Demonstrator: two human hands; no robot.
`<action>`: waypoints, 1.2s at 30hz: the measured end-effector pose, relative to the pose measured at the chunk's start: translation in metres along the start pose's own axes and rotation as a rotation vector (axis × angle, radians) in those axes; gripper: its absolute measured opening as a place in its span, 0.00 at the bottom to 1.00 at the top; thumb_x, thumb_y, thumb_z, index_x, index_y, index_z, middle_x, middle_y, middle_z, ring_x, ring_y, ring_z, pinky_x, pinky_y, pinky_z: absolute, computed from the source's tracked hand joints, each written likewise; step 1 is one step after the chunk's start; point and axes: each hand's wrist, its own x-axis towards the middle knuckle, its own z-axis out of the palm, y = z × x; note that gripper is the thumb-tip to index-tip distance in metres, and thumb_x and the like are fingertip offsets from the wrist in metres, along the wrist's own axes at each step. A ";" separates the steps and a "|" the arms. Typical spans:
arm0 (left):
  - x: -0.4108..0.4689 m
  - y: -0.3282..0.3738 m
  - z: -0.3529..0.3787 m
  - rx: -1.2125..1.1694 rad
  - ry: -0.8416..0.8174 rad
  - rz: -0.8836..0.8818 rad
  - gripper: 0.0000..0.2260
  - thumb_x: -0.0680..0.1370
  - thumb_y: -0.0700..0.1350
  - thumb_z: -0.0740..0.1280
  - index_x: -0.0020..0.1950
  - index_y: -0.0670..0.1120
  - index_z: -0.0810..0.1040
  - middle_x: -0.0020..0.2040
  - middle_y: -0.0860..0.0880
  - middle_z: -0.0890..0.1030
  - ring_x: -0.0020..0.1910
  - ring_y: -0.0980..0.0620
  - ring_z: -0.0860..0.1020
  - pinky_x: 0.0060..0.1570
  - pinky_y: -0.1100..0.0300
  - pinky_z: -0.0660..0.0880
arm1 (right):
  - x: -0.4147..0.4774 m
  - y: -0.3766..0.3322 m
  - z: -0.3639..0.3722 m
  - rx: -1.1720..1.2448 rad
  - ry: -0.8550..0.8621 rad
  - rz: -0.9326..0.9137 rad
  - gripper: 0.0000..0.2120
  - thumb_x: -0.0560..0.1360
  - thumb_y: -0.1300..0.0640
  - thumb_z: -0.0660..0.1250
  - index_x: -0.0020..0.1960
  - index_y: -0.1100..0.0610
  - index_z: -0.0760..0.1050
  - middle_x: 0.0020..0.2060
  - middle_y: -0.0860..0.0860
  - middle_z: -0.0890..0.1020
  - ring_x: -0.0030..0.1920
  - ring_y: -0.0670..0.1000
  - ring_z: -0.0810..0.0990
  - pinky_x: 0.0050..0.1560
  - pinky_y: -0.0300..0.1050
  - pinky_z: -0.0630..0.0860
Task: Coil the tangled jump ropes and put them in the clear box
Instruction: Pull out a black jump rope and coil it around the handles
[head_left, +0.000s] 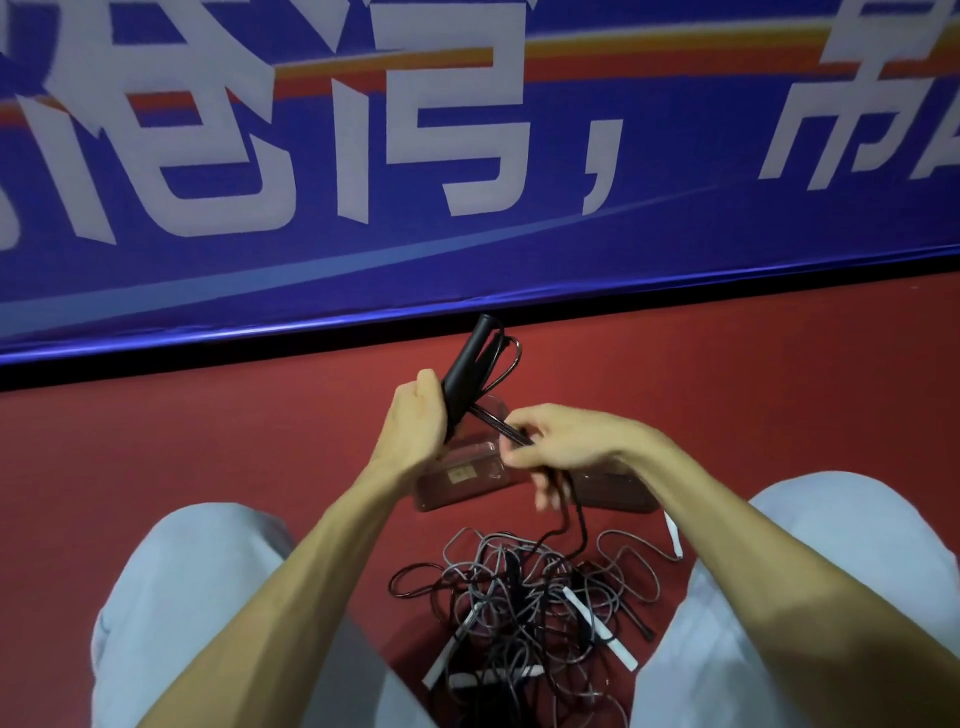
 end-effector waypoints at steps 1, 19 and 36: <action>0.002 -0.002 -0.001 0.058 0.022 0.003 0.21 0.74 0.54 0.46 0.35 0.43 0.72 0.30 0.43 0.74 0.26 0.48 0.68 0.31 0.56 0.66 | -0.002 0.000 0.000 -0.113 -0.008 0.018 0.04 0.80 0.60 0.62 0.53 0.55 0.68 0.37 0.51 0.73 0.33 0.55 0.82 0.31 0.48 0.80; -0.012 -0.017 -0.002 0.999 -0.277 0.410 0.11 0.80 0.51 0.53 0.42 0.47 0.68 0.39 0.42 0.76 0.40 0.37 0.74 0.39 0.53 0.63 | -0.001 0.008 -0.012 -0.630 0.700 -0.392 0.09 0.69 0.46 0.73 0.46 0.48 0.82 0.41 0.46 0.84 0.45 0.49 0.79 0.44 0.44 0.74; -0.013 -0.012 0.003 0.667 -0.207 0.482 0.14 0.83 0.53 0.52 0.58 0.50 0.74 0.55 0.52 0.78 0.54 0.48 0.76 0.53 0.50 0.71 | 0.019 0.011 -0.003 -0.008 0.639 -0.199 0.09 0.73 0.53 0.73 0.38 0.53 0.75 0.37 0.55 0.83 0.38 0.59 0.83 0.37 0.55 0.80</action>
